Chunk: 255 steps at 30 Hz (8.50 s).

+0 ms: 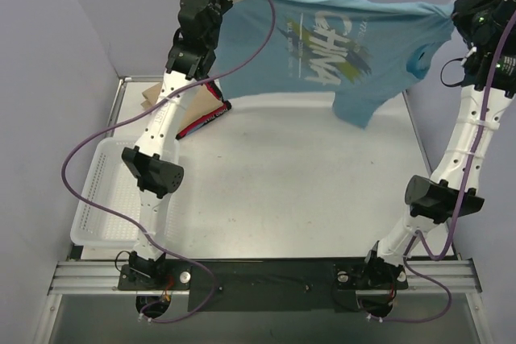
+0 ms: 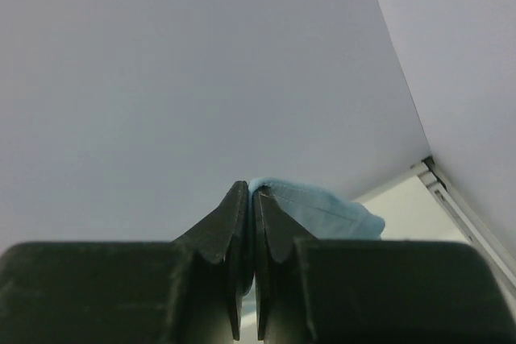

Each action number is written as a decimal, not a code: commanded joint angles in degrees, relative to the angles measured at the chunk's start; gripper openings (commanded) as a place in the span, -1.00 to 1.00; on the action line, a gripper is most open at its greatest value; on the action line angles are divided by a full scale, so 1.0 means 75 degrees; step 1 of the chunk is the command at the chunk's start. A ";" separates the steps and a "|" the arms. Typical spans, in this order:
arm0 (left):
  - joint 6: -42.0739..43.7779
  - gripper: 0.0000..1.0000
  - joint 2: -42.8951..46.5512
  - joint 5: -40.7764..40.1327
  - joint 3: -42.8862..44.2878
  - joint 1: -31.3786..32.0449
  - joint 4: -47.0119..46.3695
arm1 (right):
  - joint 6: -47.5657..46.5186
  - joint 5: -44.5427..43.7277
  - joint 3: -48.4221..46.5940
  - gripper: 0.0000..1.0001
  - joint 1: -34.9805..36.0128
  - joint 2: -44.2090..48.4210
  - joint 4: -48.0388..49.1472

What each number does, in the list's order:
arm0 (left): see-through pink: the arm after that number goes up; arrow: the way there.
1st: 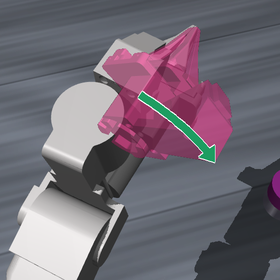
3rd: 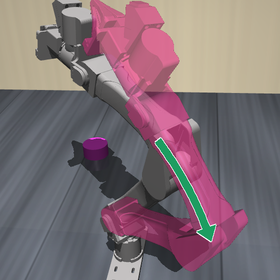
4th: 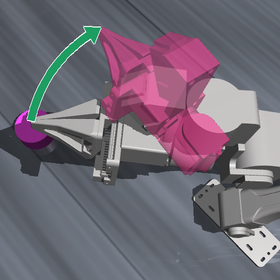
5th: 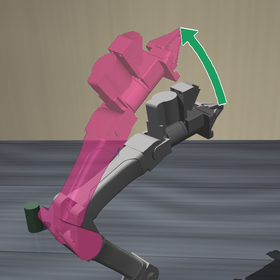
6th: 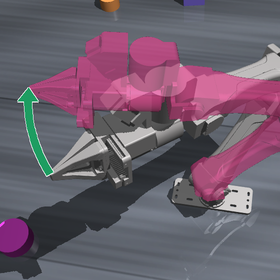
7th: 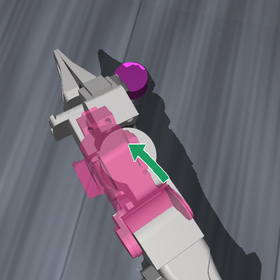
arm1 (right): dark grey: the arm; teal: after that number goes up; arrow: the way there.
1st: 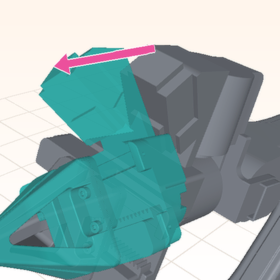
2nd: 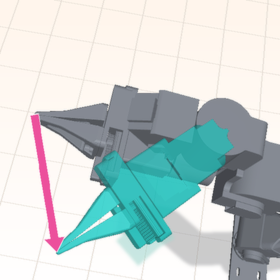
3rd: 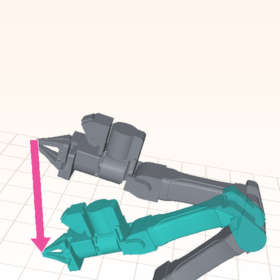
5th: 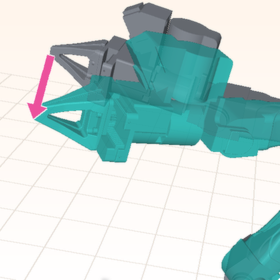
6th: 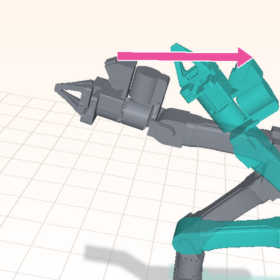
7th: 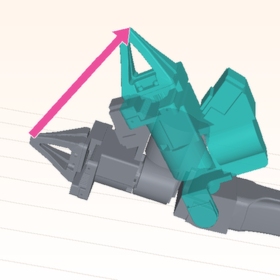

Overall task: Fold and stack the t-shirts
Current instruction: Flatten out the tshirt, then fold the flattened tshirt in 1/3 of the way

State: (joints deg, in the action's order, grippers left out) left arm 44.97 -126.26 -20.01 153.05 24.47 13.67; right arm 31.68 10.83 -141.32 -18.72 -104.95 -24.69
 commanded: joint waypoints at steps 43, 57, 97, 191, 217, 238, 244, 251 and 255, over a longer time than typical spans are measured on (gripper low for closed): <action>0.1645 -1.00 0.4061 0.4050 -1.1524 0.0335 0.6264 | 0.3136 -0.2869 1.4195 0.22 -0.1840 0.6188 -0.4253; 0.1024 -1.00 0.3838 0.3899 -1.1325 0.0440 0.5689 | -0.2020 -0.0976 1.1049 -0.24 0.1711 0.3494 -0.2685; 0.0801 -1.00 0.3990 0.3430 -1.1091 0.0534 0.5548 | -0.1471 0.0208 1.1588 -0.29 0.2027 0.1864 -0.1443; 0.3189 0.64 0.2865 0.3666 -0.9823 -0.0169 0.4729 | -0.2913 -0.1825 0.5647 0.14 0.1090 -0.0949 -0.2168; 0.3029 -1.00 0.2280 0.3793 -1.0446 -0.0567 0.3486 | 0.3287 -0.0915 1.4295 -0.16 -0.1348 0.3904 -0.0706; 0.1703 -0.30 0.3158 0.5596 -1.1160 0.0522 0.8135 | 0.1085 -0.2744 1.2549 -1.00 -0.2332 0.2332 -0.1642; 0.1319 0.37 0.3510 0.5341 -1.0695 0.0663 0.8198 | 0.0862 -0.2885 1.2491 -0.25 -0.2672 0.2672 -0.1794; -0.0942 0.42 0.2633 0.5831 -0.7067 0.0943 0.6818 | 0.0219 -0.3553 1.1661 0.18 -0.2042 0.3690 -0.1900; -0.3543 0.03 0.1882 0.6523 -0.5972 0.1447 0.4946 | -0.0647 -0.4105 1.0852 0.08 -0.0521 0.4020 -0.1737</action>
State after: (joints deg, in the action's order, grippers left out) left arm 37.39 -107.87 21.63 101.71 31.11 64.79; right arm 34.09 -14.37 -53.71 -31.83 -78.32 -36.91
